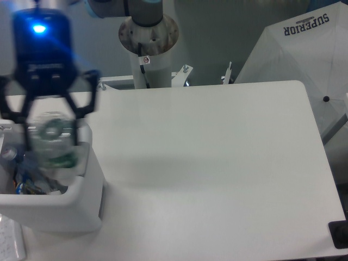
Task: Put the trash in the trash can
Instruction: 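Open the gripper to release the bottle into the bin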
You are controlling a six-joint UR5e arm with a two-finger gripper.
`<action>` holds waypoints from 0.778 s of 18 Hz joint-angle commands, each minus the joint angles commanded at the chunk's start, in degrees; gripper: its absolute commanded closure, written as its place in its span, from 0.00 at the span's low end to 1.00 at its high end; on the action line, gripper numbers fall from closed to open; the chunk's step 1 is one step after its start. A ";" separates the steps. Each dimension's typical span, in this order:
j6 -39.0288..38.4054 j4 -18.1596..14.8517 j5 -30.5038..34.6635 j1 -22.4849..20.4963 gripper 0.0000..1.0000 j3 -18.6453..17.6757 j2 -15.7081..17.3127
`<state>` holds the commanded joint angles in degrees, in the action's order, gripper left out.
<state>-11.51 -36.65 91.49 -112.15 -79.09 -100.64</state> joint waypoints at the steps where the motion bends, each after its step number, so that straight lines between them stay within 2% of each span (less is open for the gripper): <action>1: 0.00 0.00 0.00 0.09 0.27 -0.62 0.00; 2: -0.09 0.00 0.00 0.09 0.19 -1.06 0.09; 3: -0.09 0.00 0.00 0.18 0.06 -1.41 0.18; 4: -0.17 0.00 0.09 0.18 0.00 -1.76 0.44; 8: 0.79 -0.09 0.26 -0.43 0.00 -2.12 0.27; 10: 0.88 -0.09 0.44 -3.49 0.00 -3.25 0.61; 13: 1.40 0.09 0.09 -7.36 0.00 -7.03 2.90; 14: 1.58 -0.09 -0.35 -8.60 0.00 -7.13 2.90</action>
<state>-9.93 -36.74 91.15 -120.75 -86.22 -97.73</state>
